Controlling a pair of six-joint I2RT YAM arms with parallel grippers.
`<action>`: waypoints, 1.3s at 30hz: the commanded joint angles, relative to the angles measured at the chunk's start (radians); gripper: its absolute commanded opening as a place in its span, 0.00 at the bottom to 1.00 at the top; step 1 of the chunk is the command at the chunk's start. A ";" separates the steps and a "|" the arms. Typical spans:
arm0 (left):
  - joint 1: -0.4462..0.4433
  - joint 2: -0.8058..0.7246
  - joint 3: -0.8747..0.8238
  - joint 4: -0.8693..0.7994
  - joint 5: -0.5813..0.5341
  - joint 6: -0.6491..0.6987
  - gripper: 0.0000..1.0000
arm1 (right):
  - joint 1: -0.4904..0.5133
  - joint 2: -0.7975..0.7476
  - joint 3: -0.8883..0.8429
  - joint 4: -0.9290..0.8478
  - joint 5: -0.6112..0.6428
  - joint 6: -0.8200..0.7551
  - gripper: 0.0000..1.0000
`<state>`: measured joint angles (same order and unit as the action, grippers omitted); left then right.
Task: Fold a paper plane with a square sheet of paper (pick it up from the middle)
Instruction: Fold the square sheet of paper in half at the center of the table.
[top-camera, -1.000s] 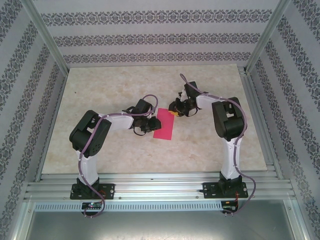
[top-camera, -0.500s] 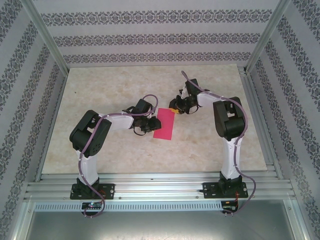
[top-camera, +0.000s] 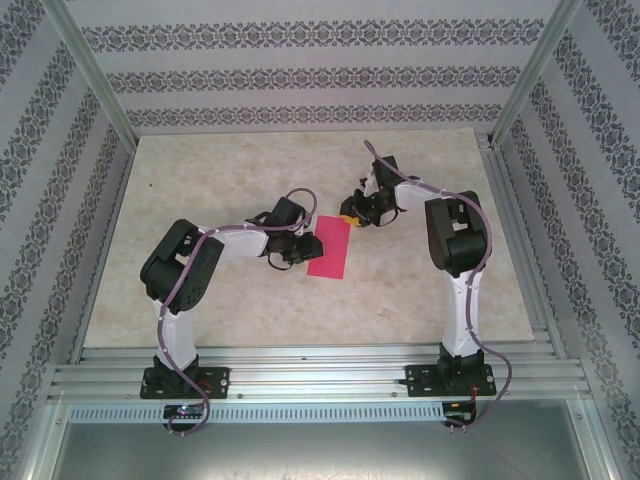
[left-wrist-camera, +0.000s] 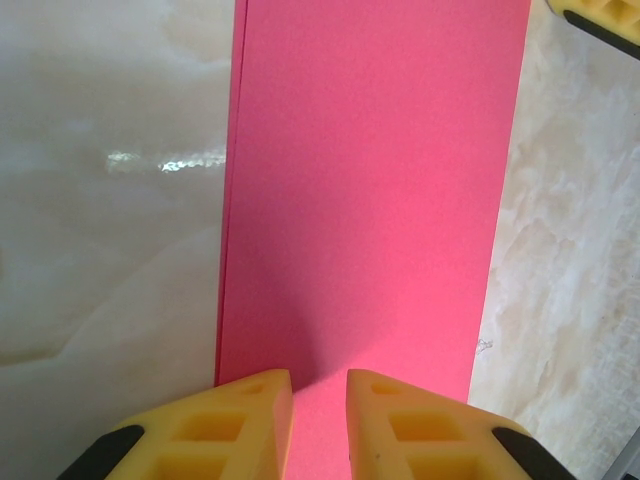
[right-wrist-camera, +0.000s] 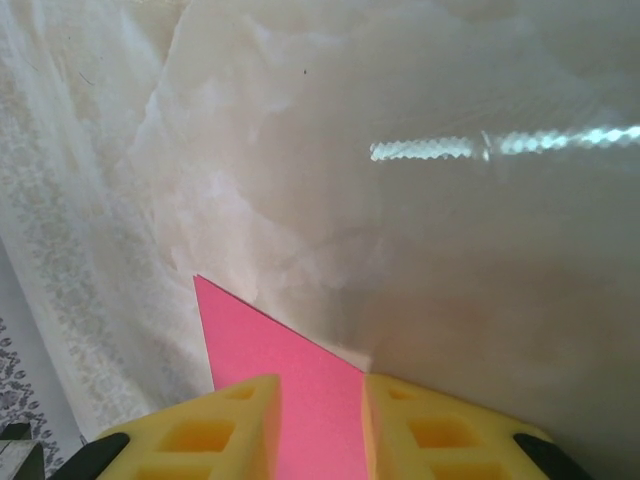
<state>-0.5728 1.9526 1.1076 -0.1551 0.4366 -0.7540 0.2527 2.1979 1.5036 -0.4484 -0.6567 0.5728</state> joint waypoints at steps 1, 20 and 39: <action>-0.009 0.054 -0.003 -0.067 -0.061 0.035 0.25 | -0.009 -0.079 0.009 0.010 -0.007 -0.003 0.28; -0.009 0.058 -0.007 -0.059 -0.054 0.029 0.25 | -0.025 0.054 -0.004 0.034 -0.060 0.003 0.28; -0.009 0.059 -0.015 -0.048 -0.050 0.027 0.25 | 0.018 -0.030 -0.129 0.088 -0.071 0.037 0.28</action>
<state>-0.5728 1.9583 1.1137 -0.1547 0.4381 -0.7452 0.2485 2.1643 1.3998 -0.3542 -0.7300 0.6037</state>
